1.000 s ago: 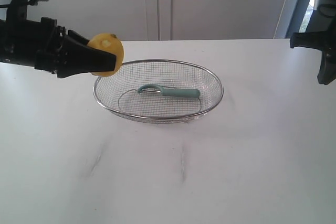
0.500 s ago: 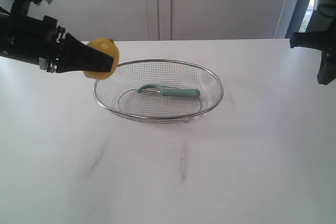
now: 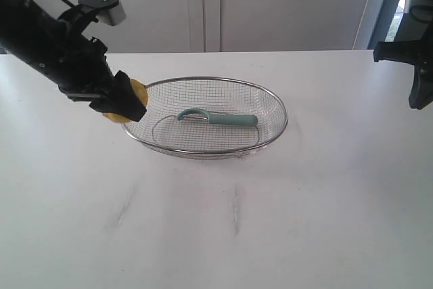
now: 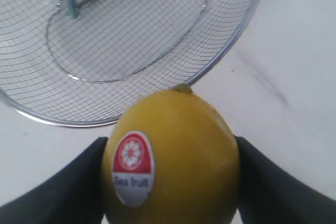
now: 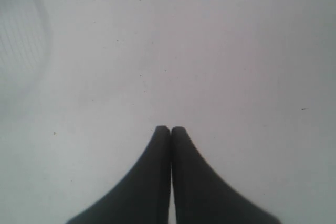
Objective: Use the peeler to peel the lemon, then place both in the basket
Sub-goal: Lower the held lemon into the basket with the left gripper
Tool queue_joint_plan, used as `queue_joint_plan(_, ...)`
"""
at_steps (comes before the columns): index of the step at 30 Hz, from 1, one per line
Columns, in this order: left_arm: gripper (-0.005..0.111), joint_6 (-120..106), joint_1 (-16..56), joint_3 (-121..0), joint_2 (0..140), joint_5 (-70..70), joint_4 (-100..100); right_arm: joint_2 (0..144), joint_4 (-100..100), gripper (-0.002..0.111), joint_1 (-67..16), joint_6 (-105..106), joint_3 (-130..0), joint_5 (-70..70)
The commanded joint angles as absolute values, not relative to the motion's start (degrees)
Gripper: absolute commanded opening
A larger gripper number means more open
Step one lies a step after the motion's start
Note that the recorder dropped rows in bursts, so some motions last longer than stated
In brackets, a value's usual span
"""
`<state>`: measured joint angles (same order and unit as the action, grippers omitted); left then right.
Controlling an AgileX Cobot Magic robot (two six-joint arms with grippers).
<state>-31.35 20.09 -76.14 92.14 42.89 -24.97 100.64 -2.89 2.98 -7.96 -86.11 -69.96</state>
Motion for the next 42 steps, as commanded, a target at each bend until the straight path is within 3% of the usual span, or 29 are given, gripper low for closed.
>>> queue_joint_plan(1, 0.000, -20.72, 22.16, -81.59, 93.19, 43.31, -15.48, 100.00, -2.78, 0.000, 3.42, -7.77, -85.65, -69.96)
queue_joint_plan(13, 0.000, -19.55, 22.43, -96.87, 108.62, 45.05, -13.36, 100.00, -2.78, 0.000, 3.42, -7.77, -85.65, -69.96)
queue_joint_plan(17, 0.000, -11.81, 26.06, -101.55, 114.27, 48.14, 2.02, 100.00, -2.78, 0.000, 3.42, -7.77, -85.65, -69.96)
queue_joint_plan(42, 0.000, -11.72, 28.67, -103.41, 125.24, 34.55, -1.38, 100.00, -2.78, 0.000, 3.42, -7.77, -85.65, -69.76)
